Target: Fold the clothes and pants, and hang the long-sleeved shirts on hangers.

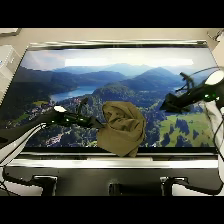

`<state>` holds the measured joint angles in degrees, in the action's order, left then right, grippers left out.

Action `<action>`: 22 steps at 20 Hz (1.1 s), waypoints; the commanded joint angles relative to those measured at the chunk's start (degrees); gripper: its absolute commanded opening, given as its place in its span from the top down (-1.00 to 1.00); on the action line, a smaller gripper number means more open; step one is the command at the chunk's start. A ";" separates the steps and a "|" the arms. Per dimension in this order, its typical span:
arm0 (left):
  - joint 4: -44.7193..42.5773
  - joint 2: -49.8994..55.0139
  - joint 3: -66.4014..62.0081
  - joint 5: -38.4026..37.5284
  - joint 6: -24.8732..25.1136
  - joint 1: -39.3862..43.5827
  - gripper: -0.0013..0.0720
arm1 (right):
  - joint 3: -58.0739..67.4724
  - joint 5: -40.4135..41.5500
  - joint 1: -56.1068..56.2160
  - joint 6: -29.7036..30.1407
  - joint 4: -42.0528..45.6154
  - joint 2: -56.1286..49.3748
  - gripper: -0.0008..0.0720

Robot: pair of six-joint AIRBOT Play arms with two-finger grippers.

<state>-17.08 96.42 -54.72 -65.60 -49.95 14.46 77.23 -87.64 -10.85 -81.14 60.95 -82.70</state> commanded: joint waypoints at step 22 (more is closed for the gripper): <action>0.00 -0.02 -0.07 -0.96 -3.04 -0.46 0.90 | -9.77 12.55 -0.61 18.21 -17.09 -16.90 -0.34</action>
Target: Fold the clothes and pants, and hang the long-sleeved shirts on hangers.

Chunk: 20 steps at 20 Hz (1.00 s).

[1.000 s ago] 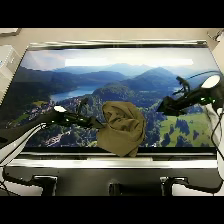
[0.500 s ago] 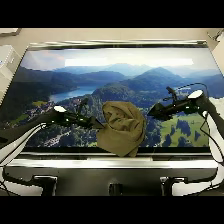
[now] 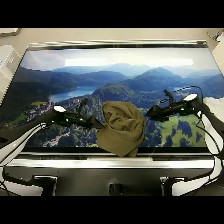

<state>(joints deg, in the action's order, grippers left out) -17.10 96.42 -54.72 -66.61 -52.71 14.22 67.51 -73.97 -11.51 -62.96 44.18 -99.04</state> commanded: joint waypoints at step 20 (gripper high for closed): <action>0.22 -0.44 -2.01 -3.08 -1.64 -2.45 0.90 | 0.57 2.21 7.65 -3.06 1.92 5.60 0.89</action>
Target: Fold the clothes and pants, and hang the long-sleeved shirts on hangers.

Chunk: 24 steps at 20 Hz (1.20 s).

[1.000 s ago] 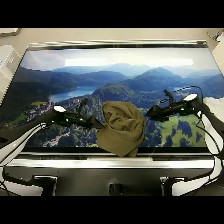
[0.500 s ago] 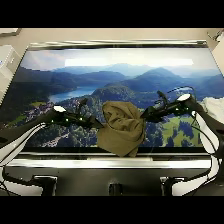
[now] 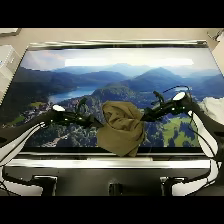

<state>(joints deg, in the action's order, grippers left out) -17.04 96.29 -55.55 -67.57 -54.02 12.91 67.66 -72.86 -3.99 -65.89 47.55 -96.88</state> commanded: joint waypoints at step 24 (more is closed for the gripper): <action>-36.00 -36.26 -60.06 -15.43 -32.09 -28.06 0.91 | 46.77 -10.86 0.24 -24.37 17.86 39.41 0.89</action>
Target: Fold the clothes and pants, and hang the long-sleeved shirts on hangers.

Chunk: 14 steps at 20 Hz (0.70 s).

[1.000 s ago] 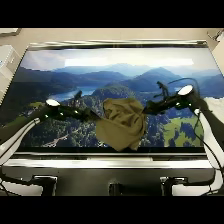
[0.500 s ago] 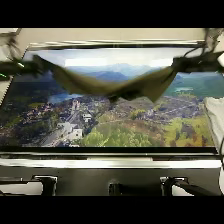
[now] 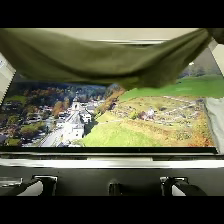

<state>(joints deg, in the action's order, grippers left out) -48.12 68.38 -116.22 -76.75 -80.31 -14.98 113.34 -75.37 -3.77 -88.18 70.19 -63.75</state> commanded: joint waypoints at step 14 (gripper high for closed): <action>-17.94 -0.83 32.54 0.48 -9.38 4.72 0.91 | 1.03 -5.90 0.04 -9.86 -3.23 -17.05 0.88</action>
<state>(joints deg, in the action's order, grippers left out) -65.65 60.99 -95.46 -83.20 -93.12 -12.45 114.30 -82.13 -3.77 -100.07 67.02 -69.78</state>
